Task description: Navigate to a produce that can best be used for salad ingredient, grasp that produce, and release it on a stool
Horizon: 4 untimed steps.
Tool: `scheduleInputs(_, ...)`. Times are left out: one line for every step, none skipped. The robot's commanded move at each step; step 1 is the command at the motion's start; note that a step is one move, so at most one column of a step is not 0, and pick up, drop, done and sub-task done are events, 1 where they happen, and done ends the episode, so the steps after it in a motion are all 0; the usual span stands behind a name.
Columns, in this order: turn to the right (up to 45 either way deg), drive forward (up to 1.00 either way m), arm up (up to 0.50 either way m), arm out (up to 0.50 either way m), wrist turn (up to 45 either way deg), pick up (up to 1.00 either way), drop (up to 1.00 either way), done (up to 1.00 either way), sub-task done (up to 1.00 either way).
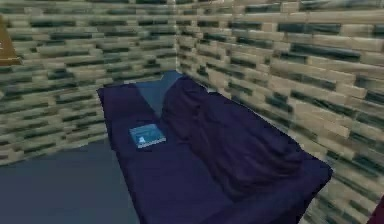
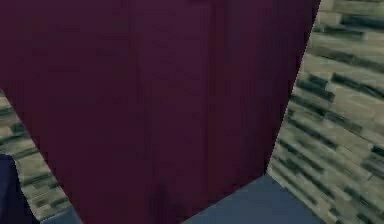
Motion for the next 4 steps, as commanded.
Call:
scheduleInputs(-45.0, 0.0, 0.0, 0.0, 0.0, 0.0, 0.0, 0.0, 0.0)
scheduleInputs(-45.0, 0.0, 0.0, 0.0, 0.0, 0.0, 0.0, 0.0, 0.0)
scheduleInputs(-45.0, 0.0, 0.0, 0.0, 0.0, 0.0, 0.0, 0.0, 0.0)
scheduleInputs(-39.0, 0.0, 0.0, 0.0, 0.0, 0.0, 0.0, 0.0, 0.0)
